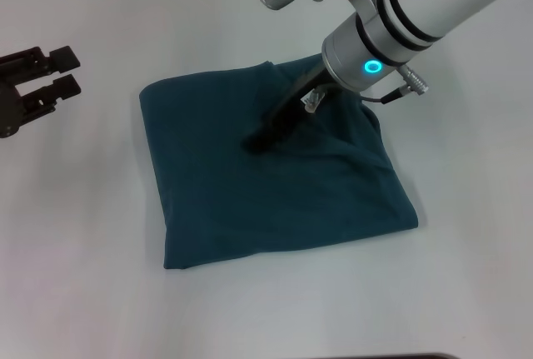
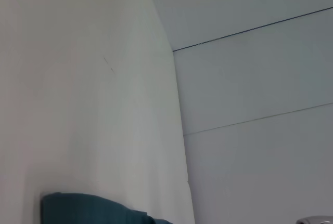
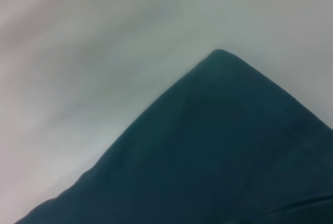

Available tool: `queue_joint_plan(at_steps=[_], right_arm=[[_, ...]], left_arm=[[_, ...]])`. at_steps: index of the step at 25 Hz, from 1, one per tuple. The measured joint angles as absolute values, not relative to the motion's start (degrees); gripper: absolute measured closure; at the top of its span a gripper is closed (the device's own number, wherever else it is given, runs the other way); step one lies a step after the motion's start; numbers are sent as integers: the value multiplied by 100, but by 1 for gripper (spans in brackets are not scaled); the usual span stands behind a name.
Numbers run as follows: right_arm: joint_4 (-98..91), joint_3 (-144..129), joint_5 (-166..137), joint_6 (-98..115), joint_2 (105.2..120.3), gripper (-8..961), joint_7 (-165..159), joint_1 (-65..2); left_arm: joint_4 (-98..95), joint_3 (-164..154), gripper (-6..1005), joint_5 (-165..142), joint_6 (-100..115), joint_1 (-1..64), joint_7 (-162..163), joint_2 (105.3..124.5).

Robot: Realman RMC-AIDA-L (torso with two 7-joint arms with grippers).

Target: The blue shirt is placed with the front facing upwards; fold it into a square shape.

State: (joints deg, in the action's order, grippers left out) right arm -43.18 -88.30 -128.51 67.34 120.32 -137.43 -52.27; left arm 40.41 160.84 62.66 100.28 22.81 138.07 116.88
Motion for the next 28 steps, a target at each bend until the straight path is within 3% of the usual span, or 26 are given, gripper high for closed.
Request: queue_joint_plan(at_steps=[9, 20, 22, 28], right_arm=[[-3981, -8837, -12850, 6599, 12024, 365, -13936, -5432], [-3981, -8835, -12867, 6623, 12006, 582, -13992, -5461], [-3991, -8830, -12870, 6640, 12005, 792, -14002, -5453], [-4054, -8765, -12866, 6695, 11991, 938, -14102, -5418]], left_arm=[[4034, 16084, 491, 6266, 10031, 2285, 13807, 11690], [4034, 16084, 490, 6266, 10026, 2275, 13807, 11690], [4034, 16084, 491, 6266, 10022, 2286, 13807, 11690], [4028, 16084, 491, 6266, 10020, 2299, 13807, 11690]])
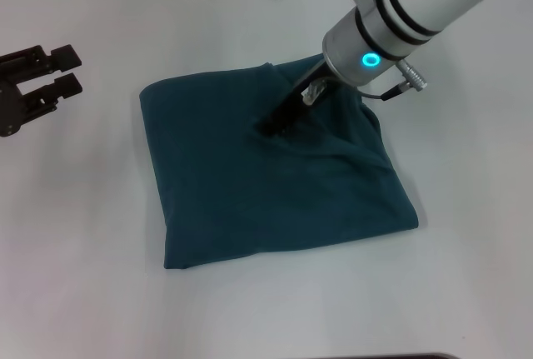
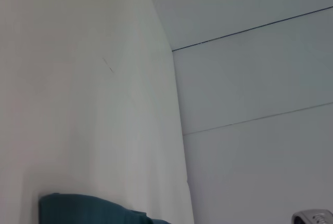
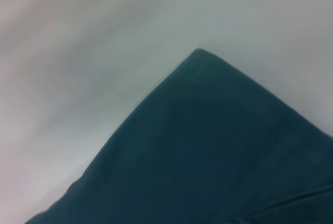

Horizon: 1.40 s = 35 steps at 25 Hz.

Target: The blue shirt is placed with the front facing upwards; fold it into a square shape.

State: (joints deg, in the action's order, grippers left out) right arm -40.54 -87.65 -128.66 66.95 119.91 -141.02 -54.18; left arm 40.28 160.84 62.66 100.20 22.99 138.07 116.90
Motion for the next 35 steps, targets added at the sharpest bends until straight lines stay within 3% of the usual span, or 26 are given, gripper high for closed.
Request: queue_joint_plan(at_steps=[8, 35], right_arm=[[-4897, -7894, -13407, 7320, 11889, 922, -14422, -5039], [-5536, -6460, -14683, 7615, 11905, 870, -14677, -4813]], left_arm=[[4025, 16084, 490, 6266, 10037, 2264, 13808, 11675], [3982, 16084, 490, 6266, 10038, 2239, 13799, 11672]])
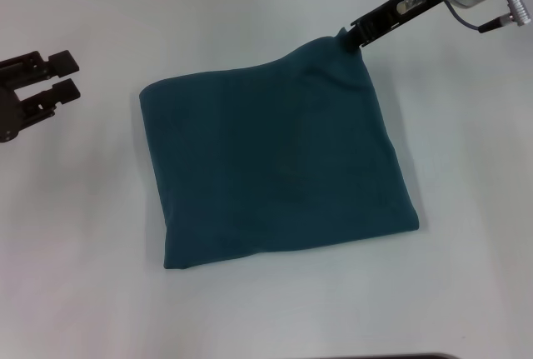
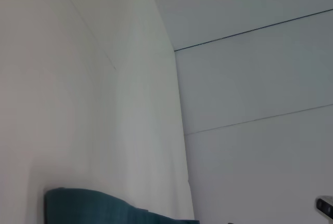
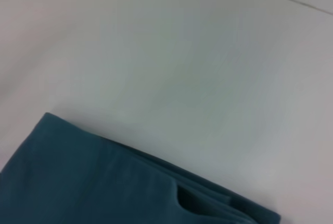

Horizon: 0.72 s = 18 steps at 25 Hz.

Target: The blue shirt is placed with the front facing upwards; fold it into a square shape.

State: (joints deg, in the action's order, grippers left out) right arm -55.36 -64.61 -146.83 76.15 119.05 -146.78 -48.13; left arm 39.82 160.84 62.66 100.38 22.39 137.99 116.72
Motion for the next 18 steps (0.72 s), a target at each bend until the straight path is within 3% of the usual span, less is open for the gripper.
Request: queue_joint_plan(at_steps=[18], right_arm=[[-5158, -6447, -15097, 7256, 11904, 835, -15011, -4938]], left_arm=[[3973, 16082, 491, 6266, 10034, 2237, 13798, 11689]])
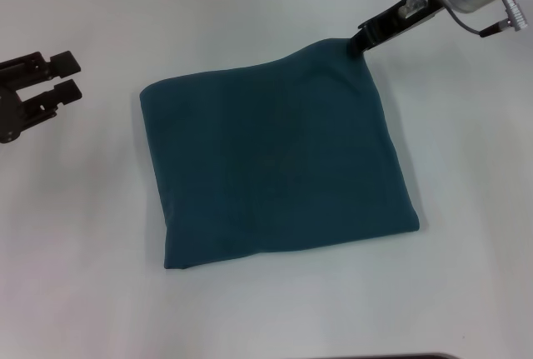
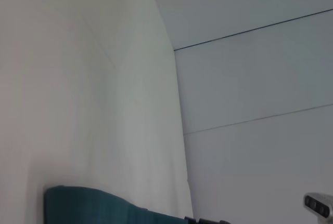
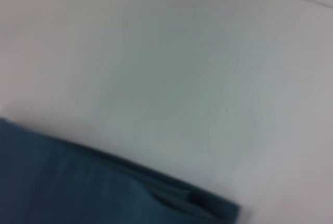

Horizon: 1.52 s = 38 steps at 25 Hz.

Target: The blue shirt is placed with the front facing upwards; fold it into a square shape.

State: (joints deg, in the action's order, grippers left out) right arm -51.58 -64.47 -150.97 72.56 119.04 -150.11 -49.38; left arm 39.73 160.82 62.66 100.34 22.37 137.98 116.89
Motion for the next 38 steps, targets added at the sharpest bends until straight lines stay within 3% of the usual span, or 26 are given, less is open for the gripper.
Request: queue_joint_plan(at_steps=[4, 6, 12, 21, 33, 38], right_arm=[[-5260, -6207, -15232, 7209, 11760, 827, -15209, -4915], [-5408, -5881, -15148, 7358, 11708, 581, -15216, -4865], [-5338, -5277, -13994, 8216, 11655, 348, -14784, -4759], [-4049, -5284, -13724, 8097, 11656, 356, -14916, -5064], [-3779, -5719, -13956, 6856, 11837, 355, -15065, -5191], [-4892, -5530, -13900, 7700, 11727, 353, -15053, -5029]], left_arm=[[3972, 16084, 491, 6266, 10063, 2245, 13799, 11689], [3972, 16084, 491, 6266, 10069, 2249, 13799, 11689], [3972, 16084, 491, 6266, 10068, 2255, 13805, 11690], [3973, 16084, 490, 6270, 10032, 2305, 13839, 11690], [3973, 16084, 490, 6276, 10019, 2327, 13847, 11694], [3973, 16084, 491, 6276, 10027, 2306, 13848, 11685]])
